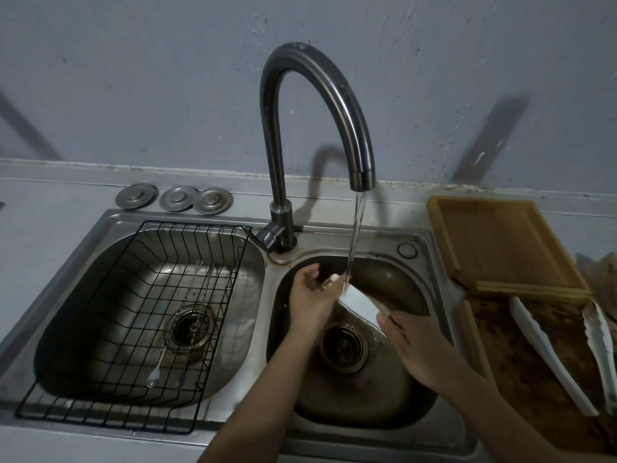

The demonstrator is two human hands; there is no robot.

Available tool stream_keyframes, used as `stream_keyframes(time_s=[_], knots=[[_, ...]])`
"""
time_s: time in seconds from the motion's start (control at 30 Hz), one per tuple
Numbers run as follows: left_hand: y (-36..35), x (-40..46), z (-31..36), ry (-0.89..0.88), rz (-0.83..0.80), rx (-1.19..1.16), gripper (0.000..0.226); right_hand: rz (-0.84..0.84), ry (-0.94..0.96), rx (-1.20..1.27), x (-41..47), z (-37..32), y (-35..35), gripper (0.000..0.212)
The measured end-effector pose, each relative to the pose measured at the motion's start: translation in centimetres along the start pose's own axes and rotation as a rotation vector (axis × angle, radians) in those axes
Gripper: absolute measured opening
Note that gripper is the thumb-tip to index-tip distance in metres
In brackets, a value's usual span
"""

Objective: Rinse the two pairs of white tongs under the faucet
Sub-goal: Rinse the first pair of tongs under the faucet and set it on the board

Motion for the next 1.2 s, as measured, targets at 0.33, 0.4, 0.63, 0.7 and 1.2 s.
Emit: stream_keyframes(time_s=[0.33, 0.4, 0.63, 0.7, 1.2], knots=[[-0.1, -0.9, 0.5, -0.011, -0.036, -0.028, 0.066, 0.036, 0.039, 0.076, -0.9, 1.8, 0.8, 0.04], [-0.4, -1.3, -0.2, -0.013, -0.057, -0.004, 0.071, 0.037, 0.042, 0.082, -0.8, 1.7, 0.7, 0.038], [1.0, -0.3, 1.2, -0.08, 0.036, -0.02, 0.061, 0.059, 0.076, 0.078, -0.9, 1.6, 0.7, 0.037], [0.2, -1.0, 0.8, -0.083, -0.001, 0.016, 0.063, 0.064, 0.07, 0.076, -0.6, 1.3, 0.6, 0.037], [2.1, -1.4, 0.7, 0.152, -0.125, -0.196, 0.028, 0.1, 0.064, 0.097, 0.0, 0.5, 1.0, 0.039]])
Point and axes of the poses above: each hand's wrist, its own x-axis towards the middle knuckle, its own y-axis out of the back of the hand, z = x × y, the point moved 2 cm from there along x, towards the middle knuckle, and after that the axes turned 3 degrees about z, right-handed, at the moved point
